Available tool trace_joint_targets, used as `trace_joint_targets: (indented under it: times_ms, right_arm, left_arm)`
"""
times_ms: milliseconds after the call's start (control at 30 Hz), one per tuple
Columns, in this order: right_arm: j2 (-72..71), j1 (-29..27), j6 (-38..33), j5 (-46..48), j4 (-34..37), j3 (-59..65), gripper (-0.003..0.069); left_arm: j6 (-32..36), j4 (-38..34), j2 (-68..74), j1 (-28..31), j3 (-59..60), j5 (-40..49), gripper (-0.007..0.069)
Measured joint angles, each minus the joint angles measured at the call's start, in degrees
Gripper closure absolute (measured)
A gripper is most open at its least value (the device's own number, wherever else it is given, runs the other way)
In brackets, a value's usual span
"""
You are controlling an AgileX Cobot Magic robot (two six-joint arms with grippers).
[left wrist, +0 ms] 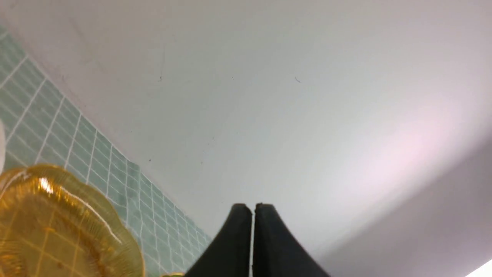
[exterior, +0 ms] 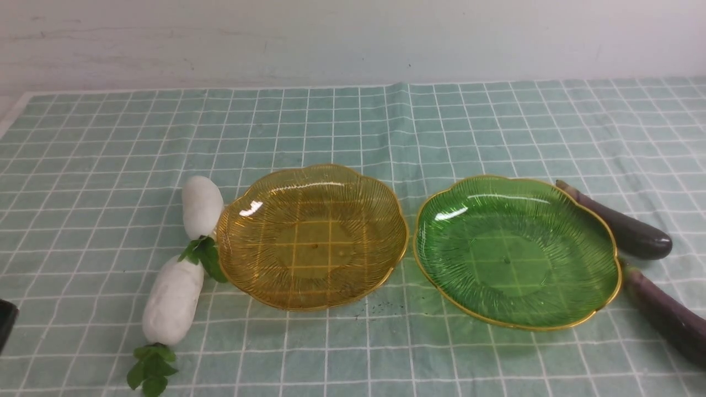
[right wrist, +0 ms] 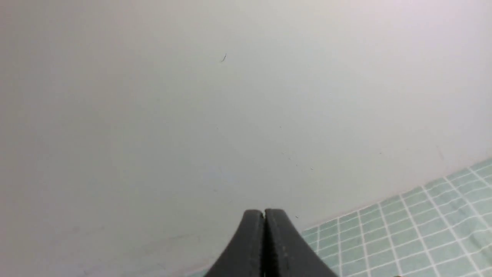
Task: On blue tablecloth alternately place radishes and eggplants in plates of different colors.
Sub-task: 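Put the eggplants into the green plate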
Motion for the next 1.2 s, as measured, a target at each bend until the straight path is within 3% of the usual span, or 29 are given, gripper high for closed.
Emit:
trace_joint_targets:
  times_ms: [167, 333, 500, 533, 633, 867, 1200]
  right_arm:
    - [16.54, 0.00, -6.89, 2.77, -2.38, -4.01, 0.0674]
    - [38.41, -0.20, -6.87, 8.29, -7.36, -10.21, 0.0674]
    - [56.28, -3.11, 1.93, 27.88, -19.62, -21.69, 0.0674]
    - [61.56, -4.30, 5.94, 35.62, -26.06, -26.66, 0.0674]
    - [67.57, -5.36, 12.34, 45.75, -36.57, -34.26, 0.0674]
    - [67.59, -5.69, 23.69, 50.39, -52.72, -43.07, 0.0674]
    - [73.56, -5.69, 29.53, 52.60, -65.51, -43.47, 0.0672]
  left_arm:
    - [9.94, 0.72, 13.53, 0.00, -1.32, 11.48, 0.0632]
    - [18.41, 2.10, 30.27, 0.00, -1.32, 23.02, 0.0632]
    - [26.41, 2.03, 44.57, 0.00, -1.32, 31.13, 0.0632]
    - [28.47, 1.56, 47.97, 0.00, -1.32, 33.26, 0.0632]
    - [32.65, -0.26, 51.70, 0.00, -1.32, 36.29, 0.0632]
    - [35.48, -0.18, 52.51, 0.00, -5.83, 37.67, 0.0632]
    - [35.87, 2.83, 52.51, 0.00, -12.05, 36.29, 0.0632]
